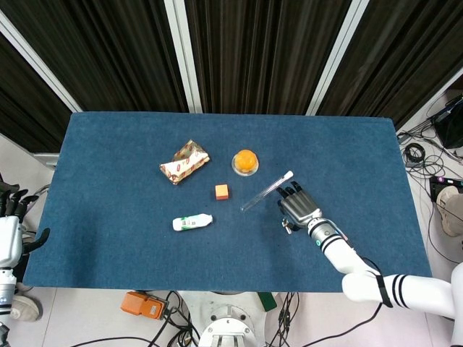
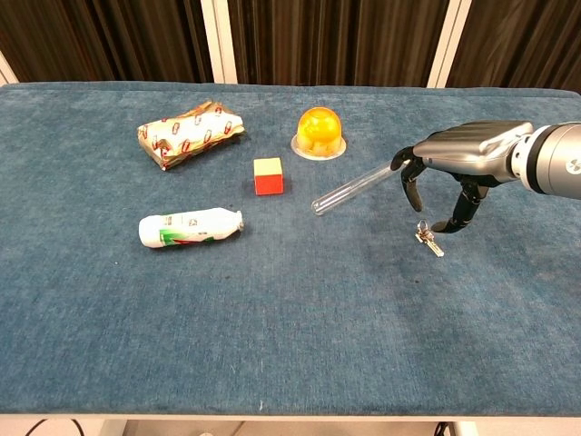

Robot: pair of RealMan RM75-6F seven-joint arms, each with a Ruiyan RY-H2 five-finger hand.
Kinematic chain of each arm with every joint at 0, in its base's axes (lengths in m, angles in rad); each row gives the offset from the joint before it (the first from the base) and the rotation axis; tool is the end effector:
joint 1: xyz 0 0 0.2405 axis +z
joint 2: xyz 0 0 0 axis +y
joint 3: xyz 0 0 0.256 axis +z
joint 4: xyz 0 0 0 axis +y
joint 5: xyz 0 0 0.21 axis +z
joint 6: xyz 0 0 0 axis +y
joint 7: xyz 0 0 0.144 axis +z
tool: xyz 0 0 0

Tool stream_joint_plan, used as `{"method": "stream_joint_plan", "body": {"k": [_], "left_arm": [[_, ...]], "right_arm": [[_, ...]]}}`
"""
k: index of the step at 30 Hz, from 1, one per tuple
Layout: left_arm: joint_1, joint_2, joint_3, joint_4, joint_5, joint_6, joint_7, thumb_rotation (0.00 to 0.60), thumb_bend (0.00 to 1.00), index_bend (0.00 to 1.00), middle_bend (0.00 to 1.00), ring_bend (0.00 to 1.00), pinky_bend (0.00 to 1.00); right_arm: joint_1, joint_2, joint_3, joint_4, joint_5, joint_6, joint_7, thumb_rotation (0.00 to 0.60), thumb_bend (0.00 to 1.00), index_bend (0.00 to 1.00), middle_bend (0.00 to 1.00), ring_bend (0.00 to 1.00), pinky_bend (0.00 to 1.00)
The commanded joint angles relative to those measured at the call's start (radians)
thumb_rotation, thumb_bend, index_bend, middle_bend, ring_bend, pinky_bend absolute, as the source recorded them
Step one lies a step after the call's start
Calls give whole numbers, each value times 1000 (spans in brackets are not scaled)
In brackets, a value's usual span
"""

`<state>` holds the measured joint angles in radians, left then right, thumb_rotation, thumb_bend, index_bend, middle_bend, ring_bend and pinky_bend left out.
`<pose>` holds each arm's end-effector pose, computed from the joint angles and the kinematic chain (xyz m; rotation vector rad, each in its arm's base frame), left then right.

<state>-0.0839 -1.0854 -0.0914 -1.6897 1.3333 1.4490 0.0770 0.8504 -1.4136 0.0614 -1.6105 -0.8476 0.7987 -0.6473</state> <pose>-0.3185 0.1867 0.1717 -1.2583 -0.9524 -0.8081 -0.1625 -0.3313 -0.0145 2.1041 -0.8519 0.5201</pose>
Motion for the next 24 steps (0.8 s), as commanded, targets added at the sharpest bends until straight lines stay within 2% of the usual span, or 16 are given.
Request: {"method": "stream_joint_plan", "body": {"k": [1, 13, 24], "left_arm": [[0, 0, -1, -2, -3, -1, 1, 600, 221, 221, 125, 31, 74], [1, 2, -11, -10, -19, 2, 2, 600, 221, 221, 125, 31, 74], [7, 3, -19, -7, -38, 5, -13, 600, 221, 221, 122, 31, 74]], "right_arm": [[9, -8, -6, 11, 8, -1, -1, 600, 448, 539, 143, 183, 96], [43, -36, -25, 36, 29, -11, 9, 600, 452, 548, 143, 182, 96], [64, -31, -49, 38, 58, -4, -3, 600, 551, 636, 143, 181, 97]]}}
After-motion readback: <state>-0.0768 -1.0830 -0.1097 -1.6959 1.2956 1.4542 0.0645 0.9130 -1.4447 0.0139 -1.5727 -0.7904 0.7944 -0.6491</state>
